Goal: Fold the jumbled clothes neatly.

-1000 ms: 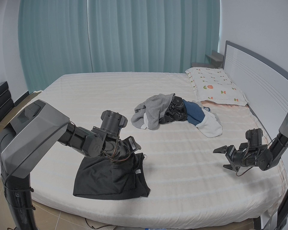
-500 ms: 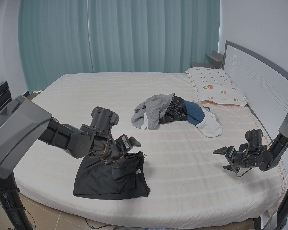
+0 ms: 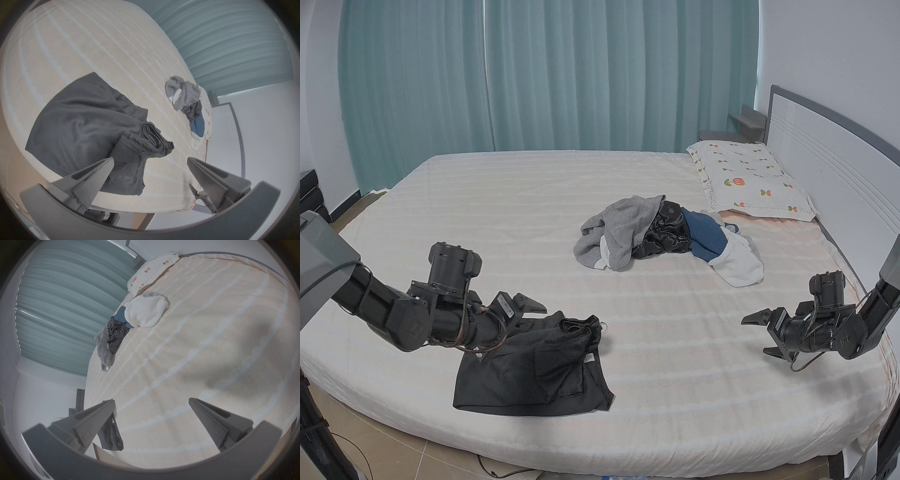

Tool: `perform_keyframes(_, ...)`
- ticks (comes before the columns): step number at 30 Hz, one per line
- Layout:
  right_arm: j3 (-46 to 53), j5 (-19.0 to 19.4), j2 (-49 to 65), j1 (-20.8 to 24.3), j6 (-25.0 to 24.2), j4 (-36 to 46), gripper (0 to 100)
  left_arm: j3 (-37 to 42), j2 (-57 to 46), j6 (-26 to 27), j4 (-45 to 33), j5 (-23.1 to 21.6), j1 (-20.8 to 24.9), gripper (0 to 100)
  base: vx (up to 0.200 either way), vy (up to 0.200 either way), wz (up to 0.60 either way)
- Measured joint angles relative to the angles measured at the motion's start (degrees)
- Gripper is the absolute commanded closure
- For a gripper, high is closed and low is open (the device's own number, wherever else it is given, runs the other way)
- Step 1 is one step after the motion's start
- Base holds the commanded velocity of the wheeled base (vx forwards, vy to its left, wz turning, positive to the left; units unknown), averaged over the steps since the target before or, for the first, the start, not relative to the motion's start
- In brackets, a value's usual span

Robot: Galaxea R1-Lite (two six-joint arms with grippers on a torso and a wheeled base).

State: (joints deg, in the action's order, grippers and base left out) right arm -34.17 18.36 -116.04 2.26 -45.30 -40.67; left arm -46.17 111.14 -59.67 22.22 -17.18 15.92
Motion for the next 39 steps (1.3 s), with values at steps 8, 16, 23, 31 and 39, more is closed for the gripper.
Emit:
perform_keyframes(8, -0.52, -4.49, 0.48, 5.13, 1.16, 0.55, 0, 7.22, -0.59, -0.32, 6.49, -3.46, -7.0, 0, 0.0, 0.2, 0.0)
perform_keyframes(16, -2.07, -12.67, 0.48, 14.12, 1.51, 2.02, 0, 9.02, -0.61, 0.0, 6.97, -5.12, -9.58, 0, 0.0, 0.2, 0.0)
perform_keyframes(23, -7.64, -20.71, -0.02, 23.45, 3.34, 9.28, 0, 9.75, 0.38, 0.2, 10.13, -5.4, -10.75, 0, 0.0, 0.2, 0.0)
perform_keyframes(31, -11.67, -29.31, -2.06, 30.34, 7.01, 11.67, 0, 11.63, 2.74, 0.23, 14.99, -5.38, -10.97, 0, 0.0, 0.2, 0.0)
perform_keyframes(39, -15.41, -36.19, -4.66, 33.22, 10.79, 16.7, 0, 11.97, 4.51, 0.33, 15.25, -4.99, -10.89, 0, 0.0, 0.025, 0.0)
